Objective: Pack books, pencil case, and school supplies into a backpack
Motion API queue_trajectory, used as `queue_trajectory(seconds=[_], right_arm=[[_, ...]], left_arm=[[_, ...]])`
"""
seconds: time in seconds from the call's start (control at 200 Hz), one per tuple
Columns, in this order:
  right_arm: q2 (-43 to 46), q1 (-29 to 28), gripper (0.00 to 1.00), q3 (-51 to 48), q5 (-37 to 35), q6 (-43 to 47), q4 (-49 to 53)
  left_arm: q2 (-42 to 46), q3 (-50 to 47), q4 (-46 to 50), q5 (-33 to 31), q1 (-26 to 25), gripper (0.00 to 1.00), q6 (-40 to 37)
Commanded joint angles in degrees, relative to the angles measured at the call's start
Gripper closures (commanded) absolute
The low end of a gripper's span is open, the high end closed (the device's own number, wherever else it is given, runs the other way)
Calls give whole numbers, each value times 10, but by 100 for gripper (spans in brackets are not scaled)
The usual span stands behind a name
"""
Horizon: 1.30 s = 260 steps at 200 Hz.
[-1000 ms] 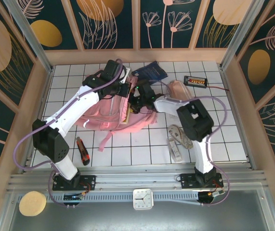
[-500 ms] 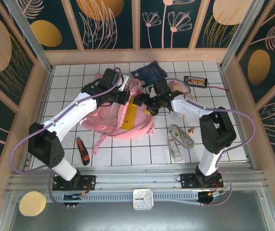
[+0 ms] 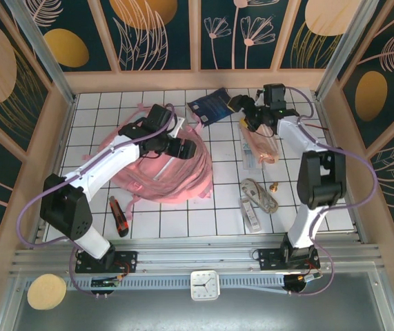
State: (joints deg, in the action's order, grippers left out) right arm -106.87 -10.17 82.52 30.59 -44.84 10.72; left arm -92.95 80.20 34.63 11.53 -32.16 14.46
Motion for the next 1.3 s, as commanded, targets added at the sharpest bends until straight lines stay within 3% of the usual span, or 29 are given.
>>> queue_trajectory(seconds=[0.0,0.115,0.28,0.48,0.65,0.736,0.871,1.121,1.296], right_arm=[[-72,11,15,37,14,-4,-40],[-128,19,14,95,-33,65,-62],[-200,40,14,136,-53,100,-147],[-305,61,14,252,-45,119,-173],[-444,68,14,458,-5,98,-110],[-492,68,14,516,9,71,-113],[-521,68,14,526,20,29,-146],[-562,53,14,563,68,22,-116],[-553,34,14,563,100,70,-68]], left_arm=[[-13,79,-64,-8,5,1,49],[-84,149,-144,-42,20,1,125],[-175,174,-274,-69,35,1,202],[-304,245,-355,-36,43,1,268],[-419,383,-340,-38,59,1,305],[-475,460,-314,-36,68,1,331],[-540,545,-256,-50,77,1,378],[-584,533,-248,-47,89,1,472],[-621,549,-249,-20,90,1,521]])
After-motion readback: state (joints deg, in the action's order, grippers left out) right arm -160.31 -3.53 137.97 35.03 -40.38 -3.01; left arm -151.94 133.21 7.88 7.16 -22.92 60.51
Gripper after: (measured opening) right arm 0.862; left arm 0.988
